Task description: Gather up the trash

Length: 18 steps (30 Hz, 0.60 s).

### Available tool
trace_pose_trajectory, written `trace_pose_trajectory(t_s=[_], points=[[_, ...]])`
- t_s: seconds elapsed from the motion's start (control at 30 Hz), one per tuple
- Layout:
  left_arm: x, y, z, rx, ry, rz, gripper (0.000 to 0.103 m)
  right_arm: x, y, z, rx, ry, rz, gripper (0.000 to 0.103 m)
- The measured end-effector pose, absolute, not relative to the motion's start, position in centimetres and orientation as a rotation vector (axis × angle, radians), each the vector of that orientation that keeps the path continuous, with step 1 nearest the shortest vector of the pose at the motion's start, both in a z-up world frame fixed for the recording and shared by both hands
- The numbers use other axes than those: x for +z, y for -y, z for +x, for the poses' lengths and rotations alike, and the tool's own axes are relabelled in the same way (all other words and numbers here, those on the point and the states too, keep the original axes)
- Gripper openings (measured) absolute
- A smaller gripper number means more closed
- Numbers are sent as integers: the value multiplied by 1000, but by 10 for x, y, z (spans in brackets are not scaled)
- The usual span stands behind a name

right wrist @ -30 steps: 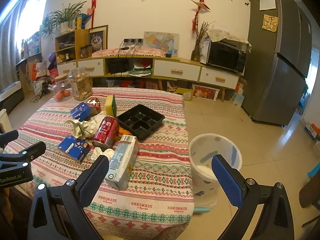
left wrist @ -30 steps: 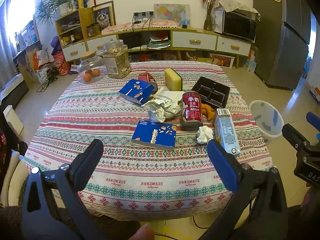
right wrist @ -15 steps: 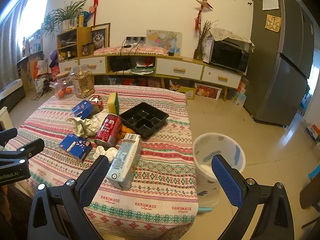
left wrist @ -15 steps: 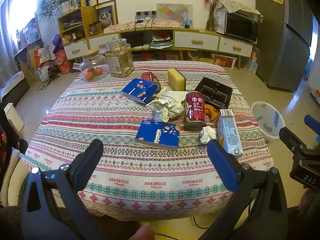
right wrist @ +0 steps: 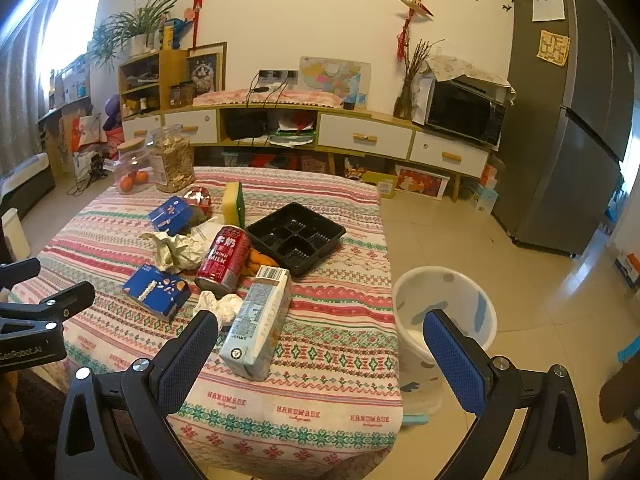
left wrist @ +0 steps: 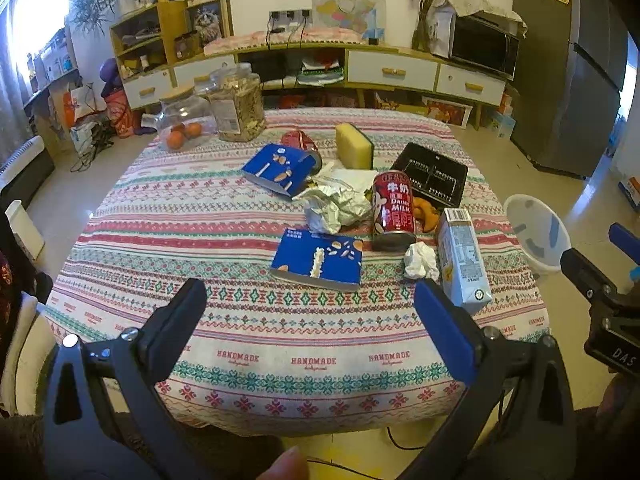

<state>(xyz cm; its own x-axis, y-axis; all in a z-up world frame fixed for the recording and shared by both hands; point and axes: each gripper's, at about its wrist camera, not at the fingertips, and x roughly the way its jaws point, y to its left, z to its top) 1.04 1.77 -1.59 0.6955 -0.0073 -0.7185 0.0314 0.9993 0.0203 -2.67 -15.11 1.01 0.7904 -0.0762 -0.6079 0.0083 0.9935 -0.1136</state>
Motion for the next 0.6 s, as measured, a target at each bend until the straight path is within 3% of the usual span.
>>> trace_pose_trajectory(t_s=[0.6], points=[[-3,-33,68,-20,-936,83,103,28,144,19,13,-762,-200,103]])
